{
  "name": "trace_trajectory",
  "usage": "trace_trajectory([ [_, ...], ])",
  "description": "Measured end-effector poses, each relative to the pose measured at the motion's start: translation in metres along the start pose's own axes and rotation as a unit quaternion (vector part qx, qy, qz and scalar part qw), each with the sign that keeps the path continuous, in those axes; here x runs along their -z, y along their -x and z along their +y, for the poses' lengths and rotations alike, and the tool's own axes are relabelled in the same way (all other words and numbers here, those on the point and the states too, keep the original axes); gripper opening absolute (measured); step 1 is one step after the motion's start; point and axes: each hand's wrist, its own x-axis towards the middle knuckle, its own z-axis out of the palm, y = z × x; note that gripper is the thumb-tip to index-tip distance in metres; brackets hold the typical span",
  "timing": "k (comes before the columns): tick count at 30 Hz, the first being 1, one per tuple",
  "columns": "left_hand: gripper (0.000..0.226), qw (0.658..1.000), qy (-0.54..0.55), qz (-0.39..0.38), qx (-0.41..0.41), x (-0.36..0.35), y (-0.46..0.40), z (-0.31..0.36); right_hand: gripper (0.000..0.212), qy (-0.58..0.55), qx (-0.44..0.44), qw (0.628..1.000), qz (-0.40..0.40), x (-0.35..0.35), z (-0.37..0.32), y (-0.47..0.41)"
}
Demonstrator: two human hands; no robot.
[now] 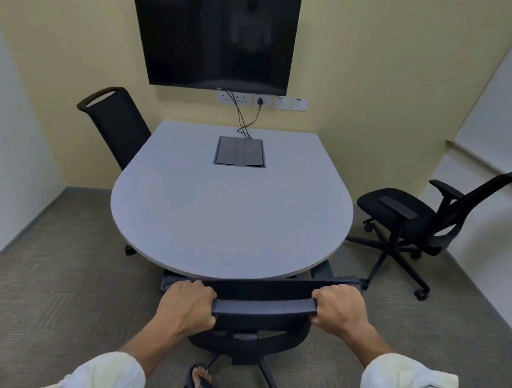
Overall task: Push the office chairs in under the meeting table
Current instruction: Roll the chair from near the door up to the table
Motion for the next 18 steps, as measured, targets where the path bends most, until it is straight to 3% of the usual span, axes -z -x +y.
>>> trace_trajectory([
  [11,0.019,0.999,-0.016,-0.017,0.043,0.003,-0.019,0.005,0.019,-0.03,0.086,0.996,0.01,-0.011,0.031,-0.025],
  [18,0.018,0.998,0.0,0.053,0.039,0.002,-0.008,0.012,0.026,-0.087,0.121,0.989,0.027,-0.011,0.038,-0.025],
])
